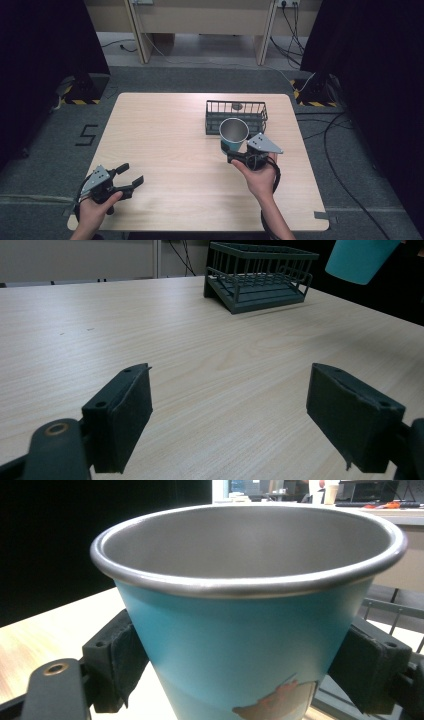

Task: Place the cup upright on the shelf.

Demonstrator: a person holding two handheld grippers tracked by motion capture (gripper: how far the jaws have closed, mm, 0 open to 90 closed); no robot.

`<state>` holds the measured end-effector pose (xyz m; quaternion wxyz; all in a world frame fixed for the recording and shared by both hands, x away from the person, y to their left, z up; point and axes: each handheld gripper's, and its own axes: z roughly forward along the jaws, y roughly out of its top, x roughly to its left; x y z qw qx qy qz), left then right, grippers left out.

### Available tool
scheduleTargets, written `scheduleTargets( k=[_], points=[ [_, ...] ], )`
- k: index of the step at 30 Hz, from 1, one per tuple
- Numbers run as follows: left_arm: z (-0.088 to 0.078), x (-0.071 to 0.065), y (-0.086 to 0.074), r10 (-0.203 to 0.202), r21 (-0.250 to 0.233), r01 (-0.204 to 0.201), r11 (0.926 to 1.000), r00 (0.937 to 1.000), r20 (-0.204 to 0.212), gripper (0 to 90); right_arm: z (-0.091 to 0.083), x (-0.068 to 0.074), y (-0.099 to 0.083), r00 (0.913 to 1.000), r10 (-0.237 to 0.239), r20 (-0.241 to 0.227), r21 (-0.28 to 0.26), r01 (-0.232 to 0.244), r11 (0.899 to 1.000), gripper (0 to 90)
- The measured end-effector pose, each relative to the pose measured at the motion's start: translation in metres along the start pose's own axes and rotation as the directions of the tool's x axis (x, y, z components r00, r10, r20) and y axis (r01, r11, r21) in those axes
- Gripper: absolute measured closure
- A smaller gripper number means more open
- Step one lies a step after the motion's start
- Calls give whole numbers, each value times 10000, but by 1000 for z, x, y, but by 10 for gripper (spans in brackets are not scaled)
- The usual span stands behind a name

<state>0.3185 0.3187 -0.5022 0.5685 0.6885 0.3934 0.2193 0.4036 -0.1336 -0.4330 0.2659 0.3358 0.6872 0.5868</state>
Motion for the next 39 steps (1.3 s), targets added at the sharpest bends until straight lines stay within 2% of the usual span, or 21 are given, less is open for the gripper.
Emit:
scheduleTargets(
  k=[39],
  points=[
    [0, 0, 0, -16, -1, 16, 10000, 10000, 6, 179, 15, -25, 20, 9981, 89, 616, -119, -82, 9999, 182]
  ],
)
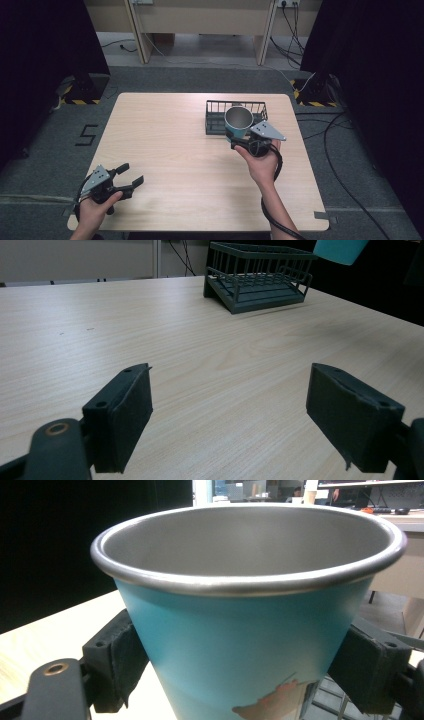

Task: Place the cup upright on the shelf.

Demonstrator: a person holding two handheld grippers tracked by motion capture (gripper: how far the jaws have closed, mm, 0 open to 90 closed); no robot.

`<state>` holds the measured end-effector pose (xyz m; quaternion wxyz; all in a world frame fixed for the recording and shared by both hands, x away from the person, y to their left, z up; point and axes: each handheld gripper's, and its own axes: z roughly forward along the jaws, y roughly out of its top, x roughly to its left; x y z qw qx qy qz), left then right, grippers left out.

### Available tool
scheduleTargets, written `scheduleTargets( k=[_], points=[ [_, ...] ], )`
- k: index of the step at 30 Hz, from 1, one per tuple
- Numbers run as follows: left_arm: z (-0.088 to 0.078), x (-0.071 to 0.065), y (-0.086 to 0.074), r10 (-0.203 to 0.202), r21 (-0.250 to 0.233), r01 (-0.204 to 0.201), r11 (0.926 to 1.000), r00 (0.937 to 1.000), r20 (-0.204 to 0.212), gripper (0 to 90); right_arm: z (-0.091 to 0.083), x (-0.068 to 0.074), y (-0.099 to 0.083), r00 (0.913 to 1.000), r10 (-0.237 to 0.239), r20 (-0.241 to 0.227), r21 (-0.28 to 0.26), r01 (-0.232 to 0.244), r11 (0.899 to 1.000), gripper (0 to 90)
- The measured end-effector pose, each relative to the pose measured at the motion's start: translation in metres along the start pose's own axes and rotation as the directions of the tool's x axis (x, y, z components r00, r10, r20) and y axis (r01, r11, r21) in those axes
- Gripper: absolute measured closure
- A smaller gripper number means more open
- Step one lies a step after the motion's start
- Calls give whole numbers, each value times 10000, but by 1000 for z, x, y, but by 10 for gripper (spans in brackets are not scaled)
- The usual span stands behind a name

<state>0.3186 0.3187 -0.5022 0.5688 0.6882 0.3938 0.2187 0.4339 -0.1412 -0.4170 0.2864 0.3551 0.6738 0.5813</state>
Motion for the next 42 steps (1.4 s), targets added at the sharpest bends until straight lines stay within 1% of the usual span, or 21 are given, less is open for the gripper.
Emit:
scheduleTargets(
  k=[17, 20, 28, 42],
  points=[
    [0, 0, 0, 2, -4, -2, 10000, 10000, 12, 180, 9, -9, 8, 9997, 42, 234, -25, -41, 10000, 182],
    [0, 0, 0, 1, 4, -1, 10000, 10000, 12, 181, 11, -11, 10, 9995, 112, 292, -26, -111, 9999, 182],
    [0, 0, 0, -3, 1, 3, 10000, 10000, 5, 181, 15, -14, 15, 9992, 124, 367, -55, -123, 9999, 182],
    [0, 0, 0, -22, -1, 22, 10000, 10000, 24, 181, 24, -21, 19, 9984, 227, 518, -73, -223, 9997, 182]
  ],
)
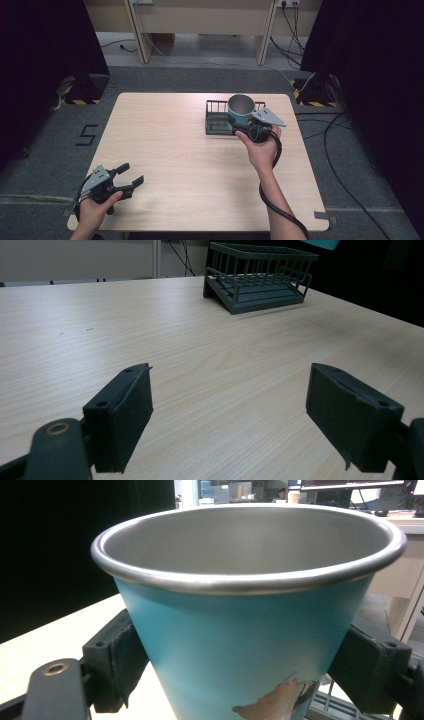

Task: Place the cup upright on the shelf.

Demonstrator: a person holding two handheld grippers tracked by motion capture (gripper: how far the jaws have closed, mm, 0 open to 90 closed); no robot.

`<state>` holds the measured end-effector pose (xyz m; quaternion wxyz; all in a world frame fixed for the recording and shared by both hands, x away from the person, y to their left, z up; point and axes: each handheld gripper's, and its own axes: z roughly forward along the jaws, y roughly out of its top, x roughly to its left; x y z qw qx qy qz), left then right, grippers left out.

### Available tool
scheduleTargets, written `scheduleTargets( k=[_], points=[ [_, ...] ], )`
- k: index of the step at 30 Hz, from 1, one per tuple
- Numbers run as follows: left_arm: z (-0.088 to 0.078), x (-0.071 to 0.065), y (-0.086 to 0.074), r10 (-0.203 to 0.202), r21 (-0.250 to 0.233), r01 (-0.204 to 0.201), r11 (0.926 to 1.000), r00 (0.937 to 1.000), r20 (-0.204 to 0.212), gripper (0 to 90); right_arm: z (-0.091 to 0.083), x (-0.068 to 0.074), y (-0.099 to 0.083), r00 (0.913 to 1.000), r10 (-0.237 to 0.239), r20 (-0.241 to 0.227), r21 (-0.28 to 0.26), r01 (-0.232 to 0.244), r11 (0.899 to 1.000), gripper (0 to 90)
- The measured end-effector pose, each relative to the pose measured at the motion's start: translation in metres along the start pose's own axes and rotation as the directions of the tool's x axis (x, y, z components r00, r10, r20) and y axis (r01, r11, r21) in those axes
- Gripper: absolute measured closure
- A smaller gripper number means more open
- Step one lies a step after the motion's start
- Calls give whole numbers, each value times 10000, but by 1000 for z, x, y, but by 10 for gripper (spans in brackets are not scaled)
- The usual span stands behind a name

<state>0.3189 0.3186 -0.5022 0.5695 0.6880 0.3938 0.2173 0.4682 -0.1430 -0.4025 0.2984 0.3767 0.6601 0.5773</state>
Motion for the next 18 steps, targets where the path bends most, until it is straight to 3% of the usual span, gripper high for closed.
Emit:
scheduleTargets(
  k=[18],
  points=[
    [1, 0, 0, 3, -4, -3, 10000, 10000, 7, 182, 8, -14, 8, 9994, 146, 308, 32, -147, 9999, 182]
  ],
)
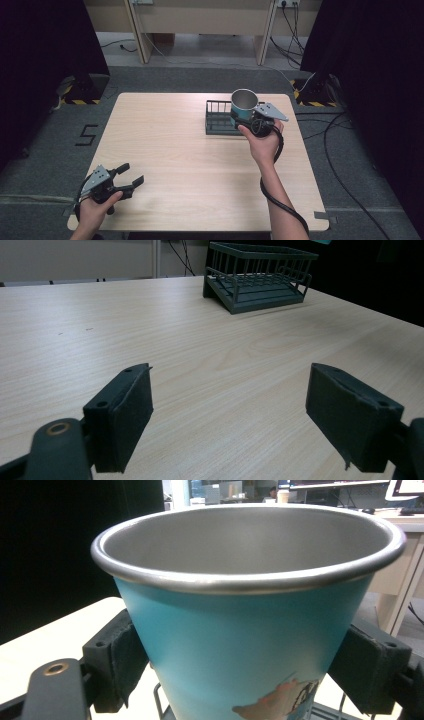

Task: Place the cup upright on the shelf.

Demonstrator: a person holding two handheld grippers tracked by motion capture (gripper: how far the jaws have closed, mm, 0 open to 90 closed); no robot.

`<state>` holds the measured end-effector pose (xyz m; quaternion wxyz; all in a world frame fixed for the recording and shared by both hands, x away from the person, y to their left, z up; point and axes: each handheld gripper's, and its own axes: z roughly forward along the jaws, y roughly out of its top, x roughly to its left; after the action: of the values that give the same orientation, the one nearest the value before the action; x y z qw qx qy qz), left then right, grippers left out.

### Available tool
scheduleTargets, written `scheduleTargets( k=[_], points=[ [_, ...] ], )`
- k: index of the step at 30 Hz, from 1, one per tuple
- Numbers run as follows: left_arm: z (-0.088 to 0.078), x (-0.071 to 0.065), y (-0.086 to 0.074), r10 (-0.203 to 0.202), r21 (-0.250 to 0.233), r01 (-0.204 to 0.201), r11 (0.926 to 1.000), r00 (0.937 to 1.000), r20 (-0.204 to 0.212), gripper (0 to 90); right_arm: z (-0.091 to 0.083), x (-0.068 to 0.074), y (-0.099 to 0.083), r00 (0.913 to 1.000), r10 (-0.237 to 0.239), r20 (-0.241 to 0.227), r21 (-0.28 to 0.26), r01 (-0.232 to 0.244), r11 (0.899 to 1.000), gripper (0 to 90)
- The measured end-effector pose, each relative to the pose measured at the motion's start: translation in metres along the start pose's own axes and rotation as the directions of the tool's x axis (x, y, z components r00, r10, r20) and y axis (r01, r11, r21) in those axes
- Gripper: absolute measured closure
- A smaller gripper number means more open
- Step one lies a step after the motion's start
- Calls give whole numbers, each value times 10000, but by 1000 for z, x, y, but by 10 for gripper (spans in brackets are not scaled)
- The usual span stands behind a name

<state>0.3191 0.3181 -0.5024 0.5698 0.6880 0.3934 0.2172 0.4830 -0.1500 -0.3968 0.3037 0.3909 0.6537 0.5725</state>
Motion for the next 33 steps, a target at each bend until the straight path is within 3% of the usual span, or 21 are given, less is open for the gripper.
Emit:
scheduleTargets(
  k=[14, 33],
  points=[
    [0, 0, 0, -13, -18, 13, 10000, 10000, 18, 182, 15, -13, 13, 9993, -17, 384, 85, 13, 10000, 182],
    [0, 0, 0, -62, -38, 62, 10000, 10000, 34, 182, 32, -20, 14, 9983, 101, 577, 352, -122, 9993, 182]
  ],
)
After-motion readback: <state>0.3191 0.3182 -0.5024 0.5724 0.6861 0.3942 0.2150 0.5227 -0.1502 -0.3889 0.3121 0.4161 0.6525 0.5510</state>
